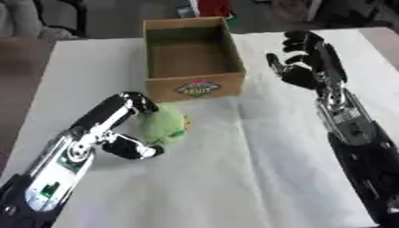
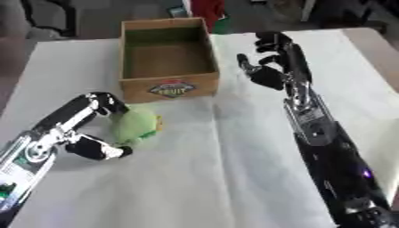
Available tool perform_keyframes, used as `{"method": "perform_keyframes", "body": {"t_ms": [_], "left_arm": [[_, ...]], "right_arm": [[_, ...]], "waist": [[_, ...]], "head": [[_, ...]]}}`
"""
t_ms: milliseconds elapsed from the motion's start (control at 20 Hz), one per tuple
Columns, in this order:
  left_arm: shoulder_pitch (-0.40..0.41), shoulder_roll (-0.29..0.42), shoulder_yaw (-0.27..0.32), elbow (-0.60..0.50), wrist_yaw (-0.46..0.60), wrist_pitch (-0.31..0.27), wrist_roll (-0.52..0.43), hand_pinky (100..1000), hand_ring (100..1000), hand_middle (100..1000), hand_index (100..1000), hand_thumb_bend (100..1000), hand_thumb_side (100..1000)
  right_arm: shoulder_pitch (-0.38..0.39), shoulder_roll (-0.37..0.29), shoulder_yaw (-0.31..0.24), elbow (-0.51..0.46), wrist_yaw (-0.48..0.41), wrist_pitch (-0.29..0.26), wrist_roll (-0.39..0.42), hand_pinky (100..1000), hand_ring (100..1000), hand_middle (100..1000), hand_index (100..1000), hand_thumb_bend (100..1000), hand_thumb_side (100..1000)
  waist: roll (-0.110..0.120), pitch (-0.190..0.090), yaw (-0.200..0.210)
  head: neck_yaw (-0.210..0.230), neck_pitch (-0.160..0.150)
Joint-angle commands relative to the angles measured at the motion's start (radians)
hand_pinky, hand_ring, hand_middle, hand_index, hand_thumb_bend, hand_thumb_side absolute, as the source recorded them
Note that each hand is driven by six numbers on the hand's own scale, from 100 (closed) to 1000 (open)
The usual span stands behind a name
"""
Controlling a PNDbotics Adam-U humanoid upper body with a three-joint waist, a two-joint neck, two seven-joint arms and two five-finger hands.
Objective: Pick up objects on the table and place them in the box.
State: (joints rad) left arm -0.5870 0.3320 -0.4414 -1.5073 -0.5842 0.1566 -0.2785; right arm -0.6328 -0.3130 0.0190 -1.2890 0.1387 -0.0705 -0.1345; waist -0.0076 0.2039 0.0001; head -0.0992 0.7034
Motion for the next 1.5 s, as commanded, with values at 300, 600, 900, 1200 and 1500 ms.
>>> {"method": "perform_keyframes", "body": {"t_ms": [300,600,900,1200,1500], "left_arm": [[-0.019,-0.026,0.001,0.057,-0.049,-0.001,0.059,727,714,670,742,647,103],[-0.018,-0.04,0.015,0.088,-0.057,0.026,0.163,621,570,522,621,468,100],[-0.018,-0.044,0.033,0.085,-0.031,0.065,0.4,474,385,319,379,216,100],[-0.022,-0.025,0.048,0.019,0.032,0.058,0.599,442,346,270,326,131,100],[-0.052,0.047,0.066,-0.119,0.076,0.064,0.615,443,345,271,330,127,100]], "right_arm": [[-0.013,-0.012,-0.002,-0.009,-0.003,-0.003,0.003,578,709,635,764,371,100],[-0.011,-0.012,-0.004,-0.008,-0.005,-0.004,0.003,578,710,634,764,364,100],[-0.009,-0.012,-0.005,-0.008,-0.007,-0.004,0.001,578,710,634,764,361,100],[-0.005,-0.011,-0.008,-0.009,-0.007,-0.005,-0.001,577,710,633,764,369,100],[-0.001,-0.011,-0.01,-0.01,-0.007,-0.005,-0.002,577,710,632,764,374,100]], "waist": [[-0.001,-0.013,-0.002],[-0.001,-0.014,-0.003],[-0.001,-0.014,-0.004],[0.001,-0.015,-0.005],[0.005,-0.019,-0.007]], "head": [[0.0,0.007],[-0.002,0.006],[-0.005,0.007],[-0.009,0.008],[-0.015,0.01]]}}
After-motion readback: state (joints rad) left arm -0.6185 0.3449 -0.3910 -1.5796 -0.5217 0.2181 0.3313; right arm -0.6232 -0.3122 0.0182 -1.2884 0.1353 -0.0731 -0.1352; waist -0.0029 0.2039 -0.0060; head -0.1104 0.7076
